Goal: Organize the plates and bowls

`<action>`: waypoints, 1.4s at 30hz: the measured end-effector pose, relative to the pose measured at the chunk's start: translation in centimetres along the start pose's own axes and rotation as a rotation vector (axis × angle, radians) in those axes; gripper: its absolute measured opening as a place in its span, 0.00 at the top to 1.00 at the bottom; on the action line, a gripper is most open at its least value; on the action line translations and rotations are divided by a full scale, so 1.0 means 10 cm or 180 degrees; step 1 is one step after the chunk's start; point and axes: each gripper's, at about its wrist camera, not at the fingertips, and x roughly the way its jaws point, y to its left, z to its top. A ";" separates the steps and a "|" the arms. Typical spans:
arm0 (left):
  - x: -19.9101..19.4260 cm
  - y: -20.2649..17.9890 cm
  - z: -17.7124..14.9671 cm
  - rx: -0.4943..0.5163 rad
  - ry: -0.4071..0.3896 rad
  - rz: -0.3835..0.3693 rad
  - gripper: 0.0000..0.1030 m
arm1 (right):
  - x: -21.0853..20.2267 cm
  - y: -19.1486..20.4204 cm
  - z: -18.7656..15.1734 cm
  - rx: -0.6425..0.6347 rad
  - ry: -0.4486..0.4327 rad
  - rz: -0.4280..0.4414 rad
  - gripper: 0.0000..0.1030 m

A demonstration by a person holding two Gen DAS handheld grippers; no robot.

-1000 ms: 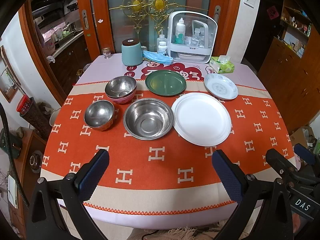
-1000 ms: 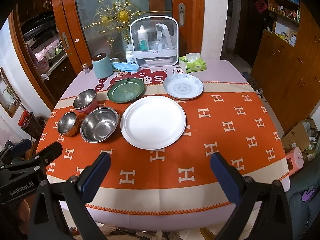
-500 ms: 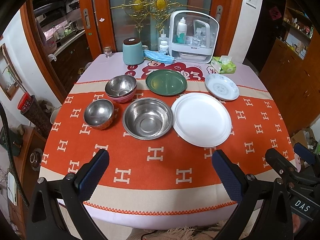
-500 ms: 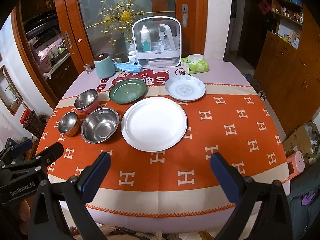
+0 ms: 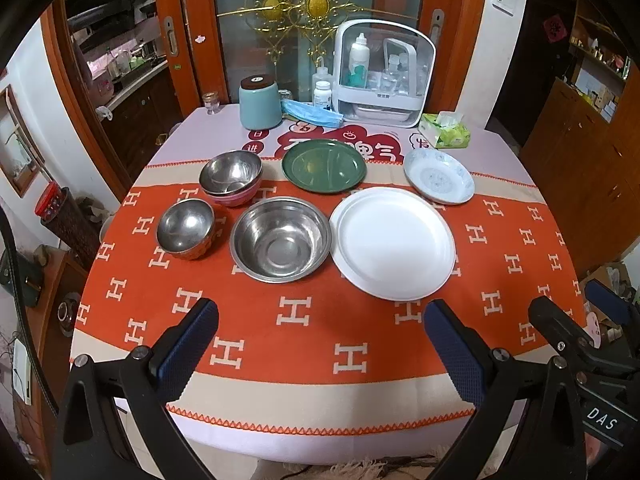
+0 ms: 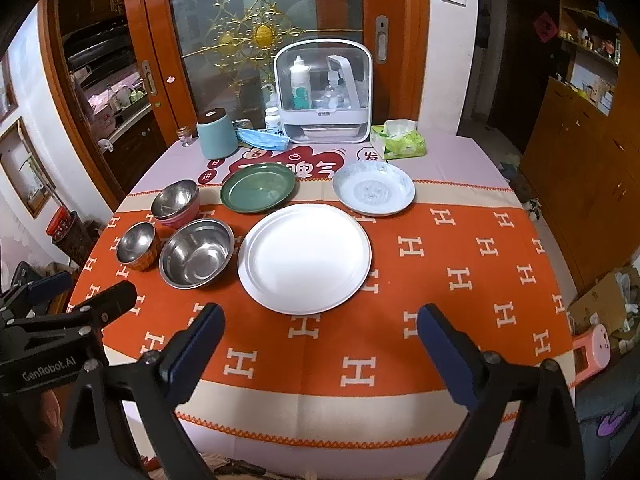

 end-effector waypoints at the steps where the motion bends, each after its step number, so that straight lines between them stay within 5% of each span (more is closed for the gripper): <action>1: 0.00 -0.03 0.01 0.0010 -0.0015 0.0030 0.01 | 0.01 -0.02 0.00 -0.0022 -0.0008 0.0006 0.06; 14: -0.12 -0.22 0.31 0.0240 -0.0290 0.0401 0.01 | 0.15 -0.32 0.06 -0.0193 -0.0019 0.0154 0.13; 21: 0.08 -0.20 0.73 0.0385 -0.0164 0.0228 0.01 | 0.38 -0.56 0.18 -0.0032 0.0085 0.0071 0.21; 28: 0.85 -0.20 1.12 0.0560 0.0269 -0.0509 0.01 | 0.81 -0.87 0.32 0.0235 0.0427 0.0122 0.30; 32: 1.46 -0.26 1.26 0.0783 0.0537 -0.0679 0.07 | 1.15 -0.98 0.39 0.0386 0.0646 0.0199 0.37; 42: 2.79 -0.29 1.37 0.0802 0.1453 -0.0972 0.44 | 2.12 -1.05 0.47 0.0739 0.1233 0.0557 0.54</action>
